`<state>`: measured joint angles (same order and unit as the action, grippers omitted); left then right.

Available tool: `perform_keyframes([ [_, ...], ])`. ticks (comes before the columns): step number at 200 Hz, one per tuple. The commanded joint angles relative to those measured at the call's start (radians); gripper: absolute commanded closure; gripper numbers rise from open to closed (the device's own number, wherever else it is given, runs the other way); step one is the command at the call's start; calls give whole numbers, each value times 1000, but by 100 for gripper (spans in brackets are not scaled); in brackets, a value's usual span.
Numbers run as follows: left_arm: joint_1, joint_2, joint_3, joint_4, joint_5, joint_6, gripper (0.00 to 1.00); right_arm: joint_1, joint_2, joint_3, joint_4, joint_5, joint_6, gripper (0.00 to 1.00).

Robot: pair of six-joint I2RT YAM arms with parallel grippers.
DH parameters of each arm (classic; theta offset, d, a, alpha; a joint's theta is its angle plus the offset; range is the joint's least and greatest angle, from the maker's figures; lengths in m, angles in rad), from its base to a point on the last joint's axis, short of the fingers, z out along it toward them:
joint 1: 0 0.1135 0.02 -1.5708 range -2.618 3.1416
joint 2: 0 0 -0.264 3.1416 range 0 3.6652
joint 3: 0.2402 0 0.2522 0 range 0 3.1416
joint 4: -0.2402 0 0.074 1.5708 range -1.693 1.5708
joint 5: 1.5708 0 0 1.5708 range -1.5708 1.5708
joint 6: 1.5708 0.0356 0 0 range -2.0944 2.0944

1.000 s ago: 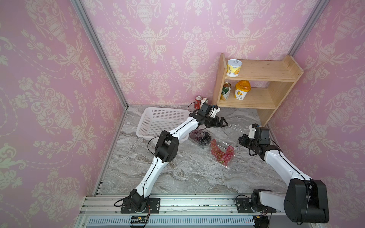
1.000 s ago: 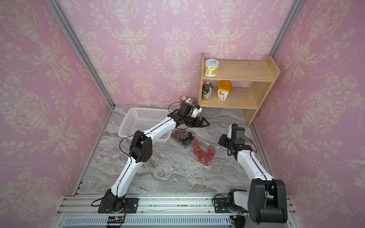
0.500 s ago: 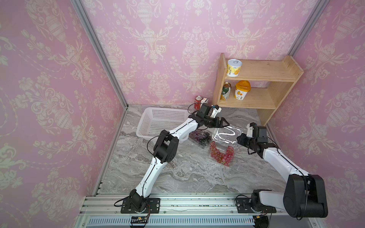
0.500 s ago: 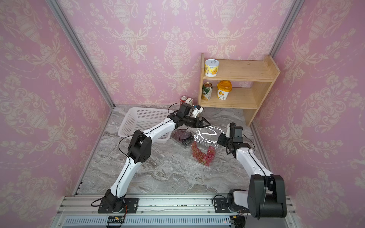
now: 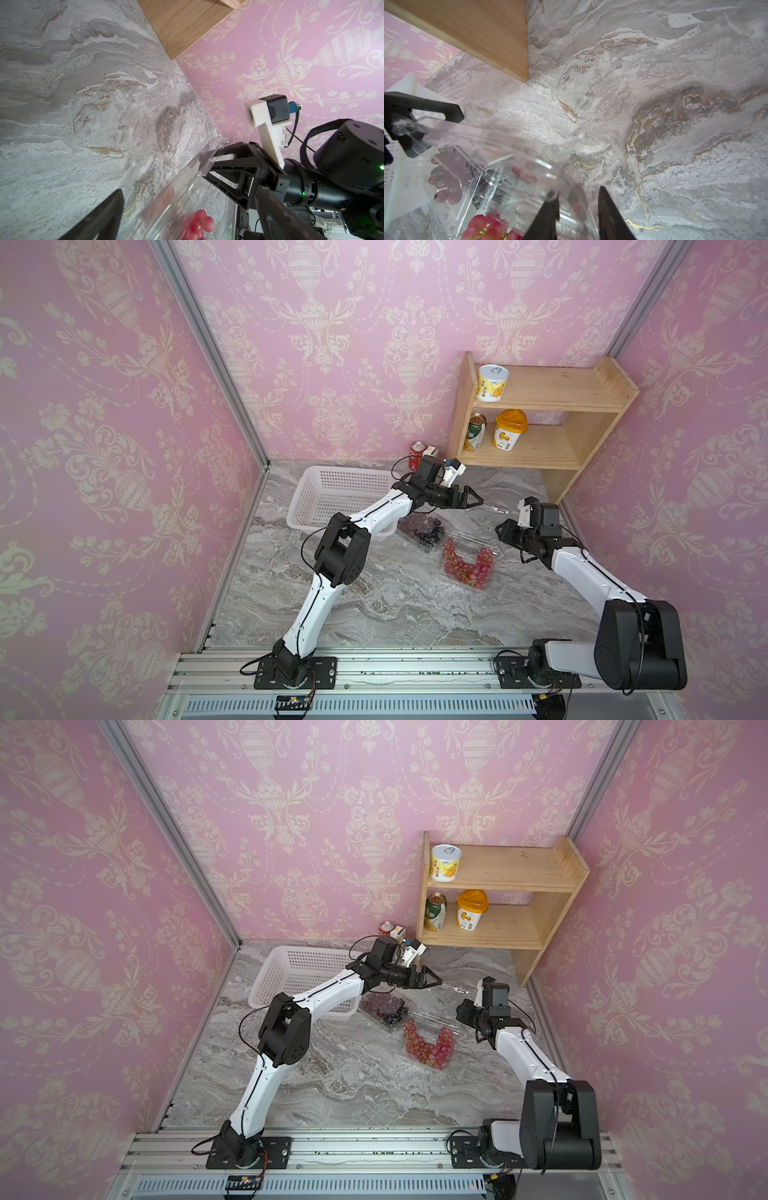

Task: Pack grapes into containers
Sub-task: Close the packing box at the center of the board.

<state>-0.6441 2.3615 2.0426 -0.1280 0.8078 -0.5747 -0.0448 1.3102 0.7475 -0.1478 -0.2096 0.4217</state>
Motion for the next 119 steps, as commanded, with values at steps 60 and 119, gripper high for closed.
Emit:
perform_keyframes([
  [60,7,-73,-64,78,49,-33,1,4,-163,72,-138,53,20,29],
  [119,5,-100,-123,124,53,-49,1,-87,-66,246,-249,18,60,0],
])
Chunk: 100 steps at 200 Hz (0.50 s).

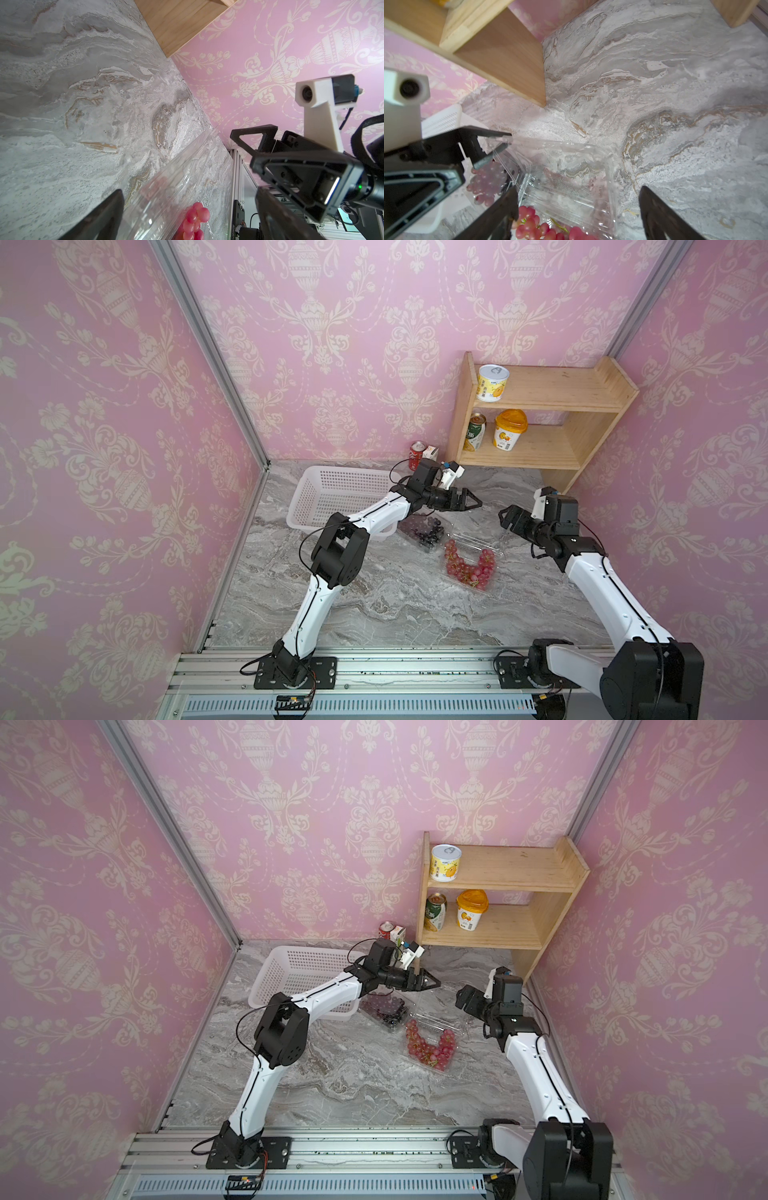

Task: Pack grapes into containers
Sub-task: Close the packing box at the center of the board.

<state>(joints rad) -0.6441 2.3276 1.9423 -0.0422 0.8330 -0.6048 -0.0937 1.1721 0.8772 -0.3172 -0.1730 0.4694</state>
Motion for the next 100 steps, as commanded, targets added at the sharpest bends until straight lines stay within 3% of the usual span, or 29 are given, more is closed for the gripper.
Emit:
perform_keyframes([
  [1,4,-66,-24,38,28,-18,1,-38,77,123,-85,-17,11,0],
  [32,5,-89,-41,43,24,-17,1,-55,235,276,-197,-53,-20,0],
  [52,3,-106,-50,54,27,-24,1,-66,346,385,-243,-150,-40,0],
  [100,-2,-131,-80,67,24,-32,1,-47,489,476,-269,-297,-66,0],
])
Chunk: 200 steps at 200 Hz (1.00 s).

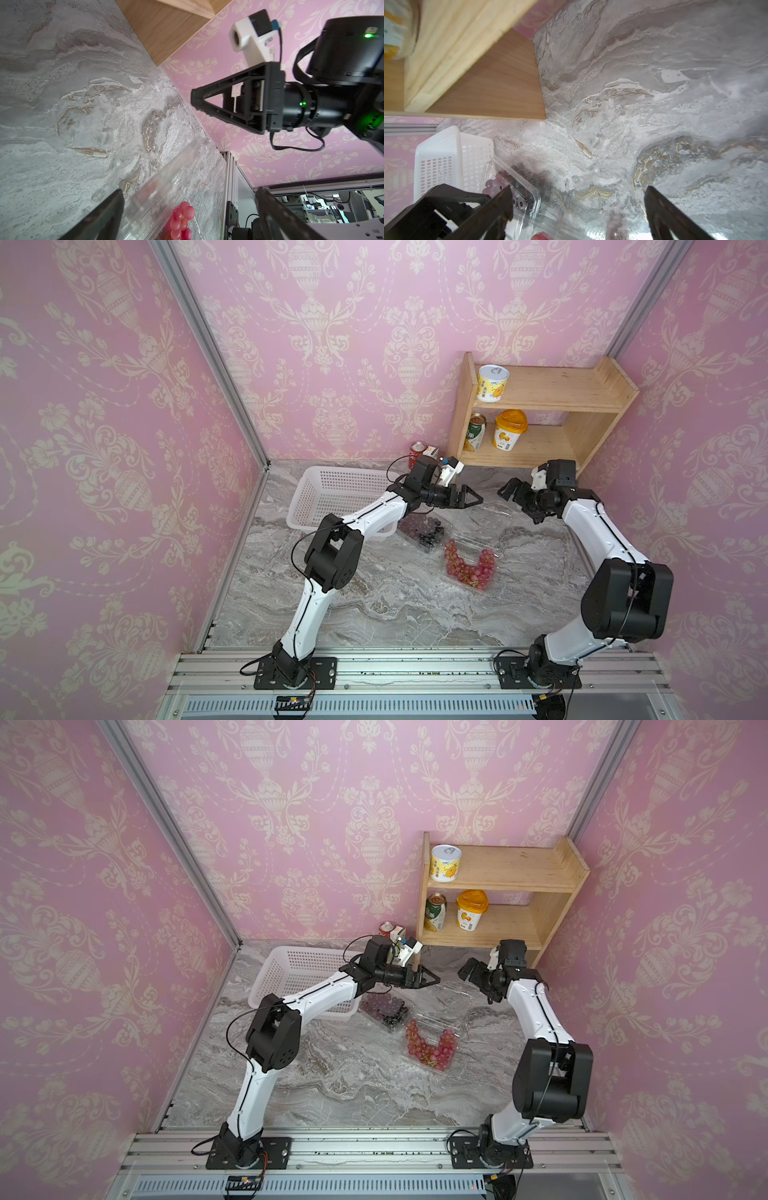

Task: Pack grapes into containers
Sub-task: Close the packing box at the center of the board.

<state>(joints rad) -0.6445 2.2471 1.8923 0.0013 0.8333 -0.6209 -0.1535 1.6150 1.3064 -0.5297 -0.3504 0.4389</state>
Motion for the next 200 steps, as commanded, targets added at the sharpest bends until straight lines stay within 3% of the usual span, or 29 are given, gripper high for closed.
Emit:
perform_keyframes([
  [1,-1,-51,-30,24,23,-16,1,14,48,48,-57,-124,-36,0],
  [38,-3,-65,-56,26,21,-13,1,63,84,51,-51,-219,-51,0],
  [67,0,-82,-73,29,5,-5,1,84,61,17,-34,-220,-40,0],
  [200,28,-154,-93,-59,-49,67,1,137,-200,-183,-70,-237,-40,0],
])
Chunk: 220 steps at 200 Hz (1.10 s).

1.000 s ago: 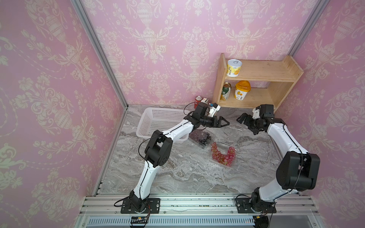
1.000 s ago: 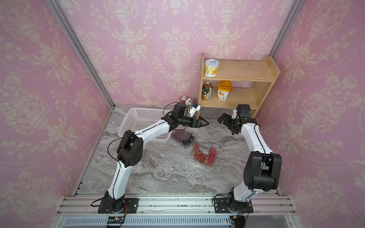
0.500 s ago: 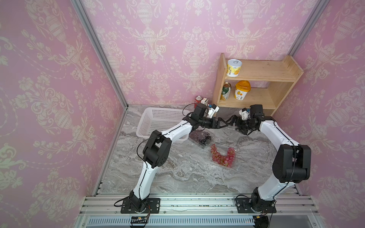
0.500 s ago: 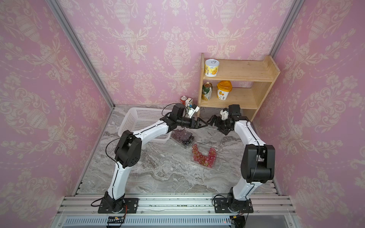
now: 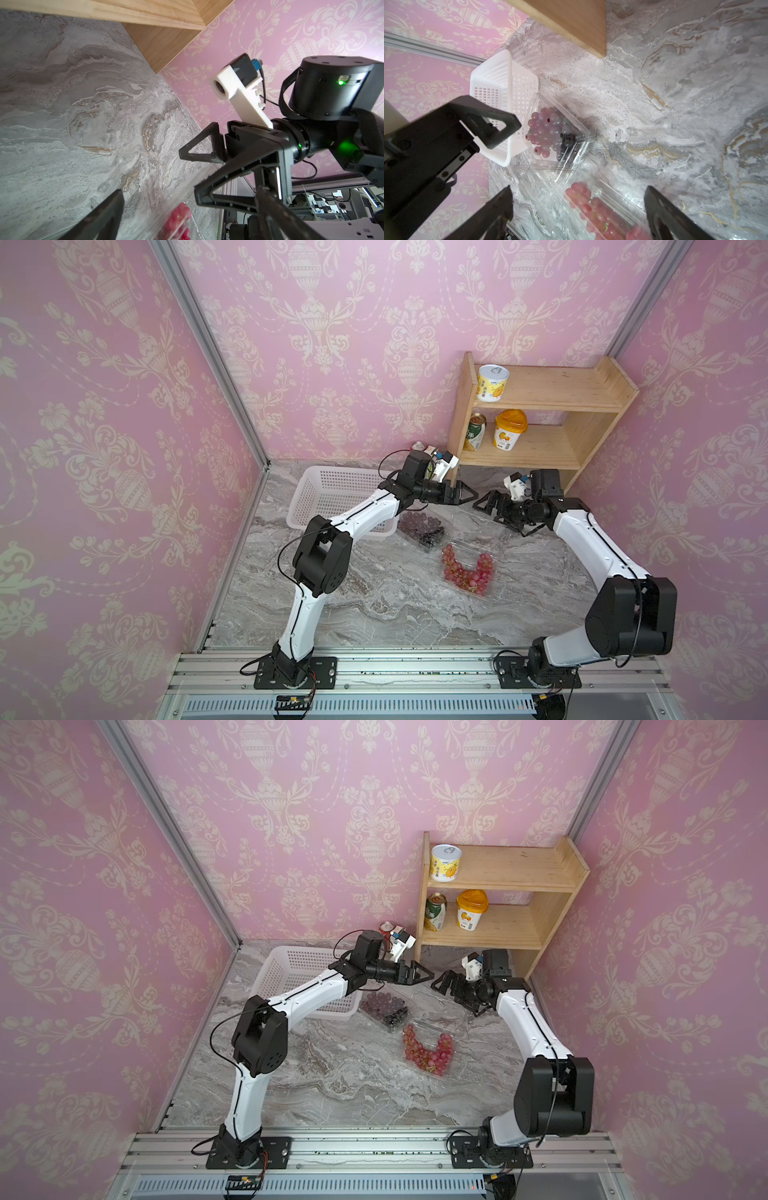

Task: Pack grapes into containers
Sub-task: Close the packing box at the center of the board.

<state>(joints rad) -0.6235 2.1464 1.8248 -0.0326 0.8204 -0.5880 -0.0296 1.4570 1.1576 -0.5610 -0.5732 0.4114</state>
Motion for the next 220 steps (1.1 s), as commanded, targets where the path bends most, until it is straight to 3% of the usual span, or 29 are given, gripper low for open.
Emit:
perform_keyframes([
  [1,6,-54,-26,-25,-36,34,1,13,-43,-35,-39,-14,-12,0],
  [93,9,-156,-164,51,-71,-63,1,120,-257,-206,-92,56,23,0],
  [136,9,-224,-341,253,-43,-236,1,172,-315,-332,-48,53,74,0],
  [192,-15,-326,-526,285,-83,-250,2,222,-349,-444,-16,82,101,1],
  [220,-25,-398,-665,369,-111,-327,2,223,-360,-460,-13,109,102,1],
])
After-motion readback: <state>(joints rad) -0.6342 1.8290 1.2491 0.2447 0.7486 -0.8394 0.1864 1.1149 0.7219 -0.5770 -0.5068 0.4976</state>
